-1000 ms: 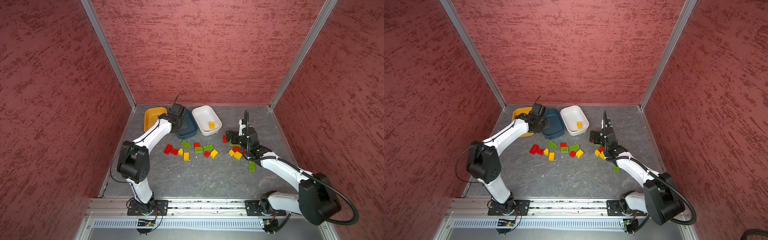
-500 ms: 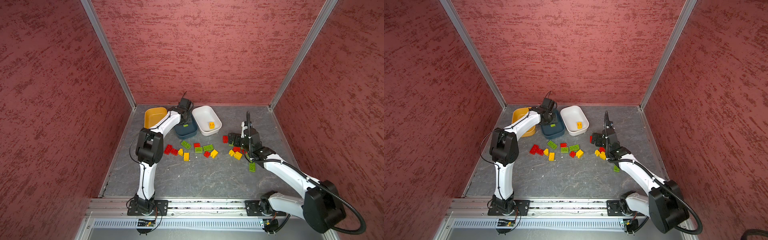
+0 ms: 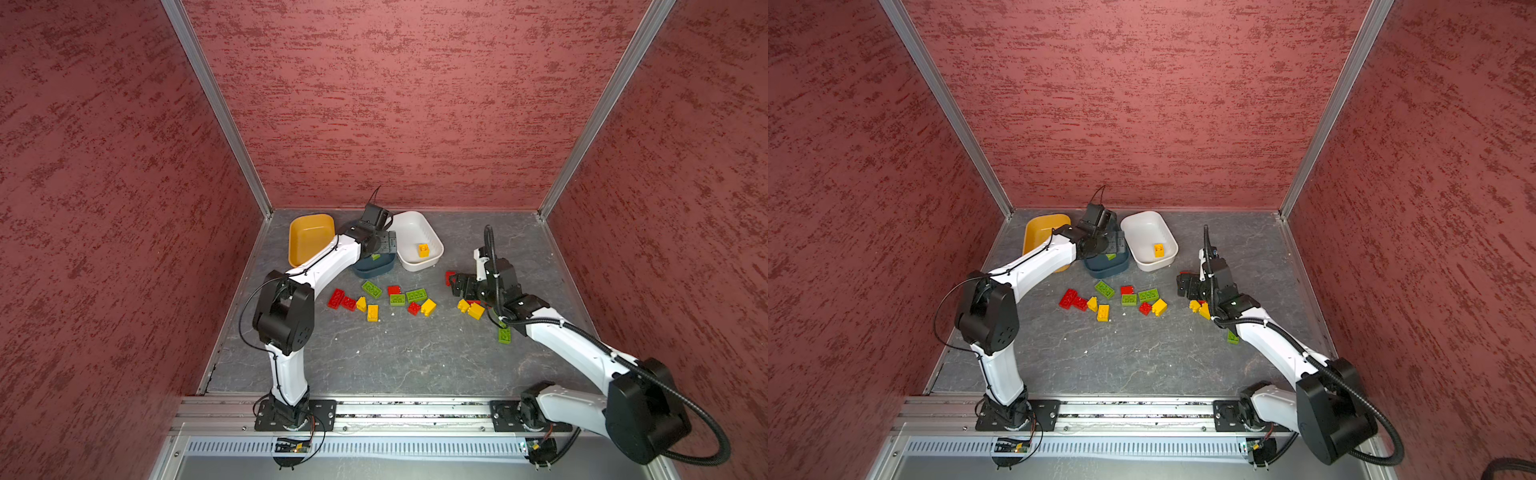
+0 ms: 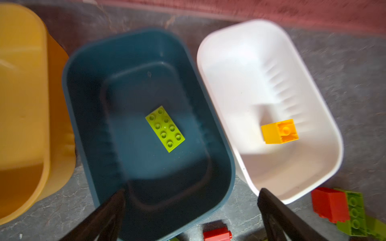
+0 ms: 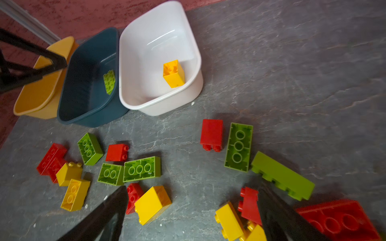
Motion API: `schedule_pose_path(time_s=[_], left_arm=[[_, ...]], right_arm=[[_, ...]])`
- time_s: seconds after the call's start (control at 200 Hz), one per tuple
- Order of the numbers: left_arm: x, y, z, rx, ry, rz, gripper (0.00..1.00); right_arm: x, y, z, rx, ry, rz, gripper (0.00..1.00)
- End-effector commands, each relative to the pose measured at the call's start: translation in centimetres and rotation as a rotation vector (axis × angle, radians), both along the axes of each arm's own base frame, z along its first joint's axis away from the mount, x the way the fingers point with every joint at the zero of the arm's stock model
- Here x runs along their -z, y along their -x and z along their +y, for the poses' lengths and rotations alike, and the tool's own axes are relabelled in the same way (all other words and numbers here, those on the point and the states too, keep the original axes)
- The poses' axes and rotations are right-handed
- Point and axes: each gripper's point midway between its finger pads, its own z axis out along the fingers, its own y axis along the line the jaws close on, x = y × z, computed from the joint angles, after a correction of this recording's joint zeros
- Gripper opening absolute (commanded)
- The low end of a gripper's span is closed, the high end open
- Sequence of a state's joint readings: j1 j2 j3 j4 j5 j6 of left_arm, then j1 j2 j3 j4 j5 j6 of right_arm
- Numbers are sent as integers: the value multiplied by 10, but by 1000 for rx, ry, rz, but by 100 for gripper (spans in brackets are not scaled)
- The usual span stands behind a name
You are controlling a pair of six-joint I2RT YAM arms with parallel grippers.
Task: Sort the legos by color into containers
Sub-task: 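Grasp a yellow brick in the pile with the right gripper while the left gripper withdraws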
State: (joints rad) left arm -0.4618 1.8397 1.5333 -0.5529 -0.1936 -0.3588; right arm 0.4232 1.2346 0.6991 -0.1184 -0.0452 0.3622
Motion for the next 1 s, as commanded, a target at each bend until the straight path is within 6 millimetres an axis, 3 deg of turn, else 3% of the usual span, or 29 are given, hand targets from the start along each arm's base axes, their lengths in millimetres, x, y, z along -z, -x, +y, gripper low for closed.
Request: schedule_pose_path(time_s=[0.0,0.225,0.381,0.396,0.551,0.676,0.997], left_arm=[[-28,-2,8,-76,33,-145,99],[-40,26,39,-146,-15,-229,100],[-42,42,38,-109,51,-264,99],[-42,44,38,-108,57,-265,99],[-43,57,64,-252,74,-290,100],[-41,67,74,-261,62,-298,99],[-25,83,64,-173,82,-252,99]], right_arm=[[12,10,29,-124,2,61,95],[51,43,58,-277,112,176,95],[61,49,75,-401,192,165,94],[70,50,76,-418,213,188,94],[86,39,79,-474,355,233,85],[93,33,87,-527,395,228,74],[103,24,88,-495,408,225,51]])
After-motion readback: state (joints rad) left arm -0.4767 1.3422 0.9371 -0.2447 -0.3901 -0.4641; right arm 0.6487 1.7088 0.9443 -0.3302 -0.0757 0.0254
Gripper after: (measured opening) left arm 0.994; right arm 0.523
